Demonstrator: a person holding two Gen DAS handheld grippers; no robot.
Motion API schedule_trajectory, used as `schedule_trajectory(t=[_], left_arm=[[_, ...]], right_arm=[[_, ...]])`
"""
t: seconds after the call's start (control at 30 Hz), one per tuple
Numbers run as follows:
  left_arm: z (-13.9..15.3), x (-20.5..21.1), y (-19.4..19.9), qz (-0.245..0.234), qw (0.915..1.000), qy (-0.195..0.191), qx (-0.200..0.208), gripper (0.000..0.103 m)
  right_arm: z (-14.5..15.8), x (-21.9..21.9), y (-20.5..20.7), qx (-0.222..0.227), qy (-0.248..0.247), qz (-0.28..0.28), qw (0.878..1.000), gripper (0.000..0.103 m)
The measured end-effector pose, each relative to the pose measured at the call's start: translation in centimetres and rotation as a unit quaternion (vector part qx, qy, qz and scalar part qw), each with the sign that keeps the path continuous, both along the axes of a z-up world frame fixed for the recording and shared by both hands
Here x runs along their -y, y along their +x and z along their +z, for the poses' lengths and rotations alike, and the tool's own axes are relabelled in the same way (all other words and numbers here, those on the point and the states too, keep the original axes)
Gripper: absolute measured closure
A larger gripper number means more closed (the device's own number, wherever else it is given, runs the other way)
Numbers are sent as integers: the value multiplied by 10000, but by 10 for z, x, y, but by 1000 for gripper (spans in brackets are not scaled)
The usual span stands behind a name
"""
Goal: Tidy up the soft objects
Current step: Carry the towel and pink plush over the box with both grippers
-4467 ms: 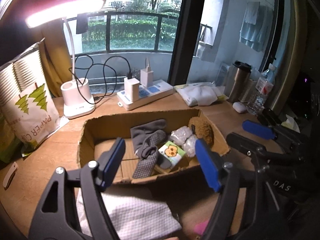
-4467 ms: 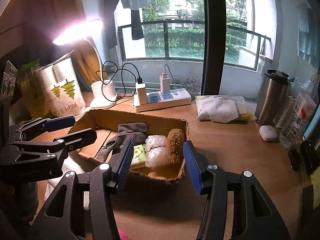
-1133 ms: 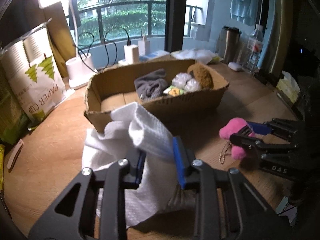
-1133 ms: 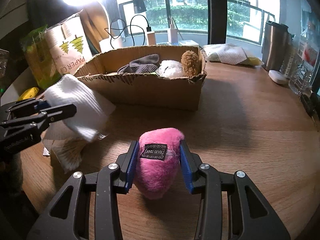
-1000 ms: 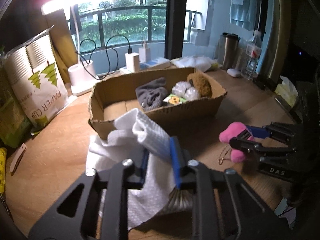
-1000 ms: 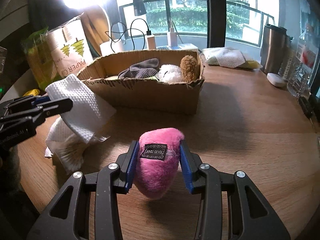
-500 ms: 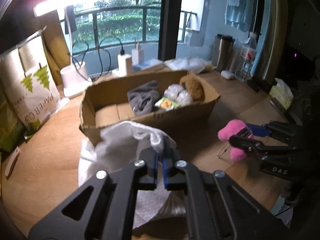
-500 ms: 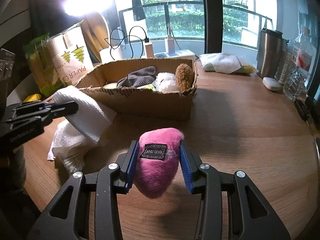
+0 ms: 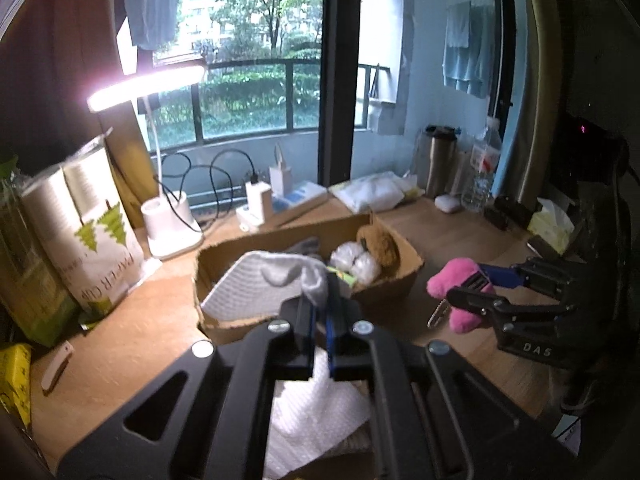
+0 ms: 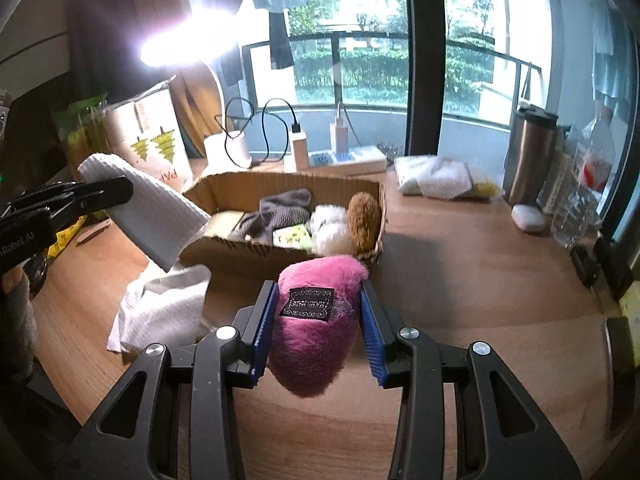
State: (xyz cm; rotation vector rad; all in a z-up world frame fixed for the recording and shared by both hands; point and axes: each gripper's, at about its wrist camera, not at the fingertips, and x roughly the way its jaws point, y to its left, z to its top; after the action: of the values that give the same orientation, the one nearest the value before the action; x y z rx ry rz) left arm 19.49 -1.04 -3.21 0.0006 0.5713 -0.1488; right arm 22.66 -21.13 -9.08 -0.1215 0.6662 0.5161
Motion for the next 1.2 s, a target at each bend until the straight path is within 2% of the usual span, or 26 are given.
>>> schedule_trajectory(t=[0.3,0.67,0.9,1.2], left_arm=[[24,-12,3,53,9995,-19,295,100],[42,-35,16,159,9980,-149,599,100],[38,-47,30,177,9977,-260,600,100],[16,-62,56,210,9982,-415,391,100]], right_arm=[[25,-10,6,288,19,63,9996,61],[37,-28,17,411,-63,156,9990,61],[44,-42,29,451,-78,227,9987,61],[46,-61,47,448,-120,328,9984,61]])
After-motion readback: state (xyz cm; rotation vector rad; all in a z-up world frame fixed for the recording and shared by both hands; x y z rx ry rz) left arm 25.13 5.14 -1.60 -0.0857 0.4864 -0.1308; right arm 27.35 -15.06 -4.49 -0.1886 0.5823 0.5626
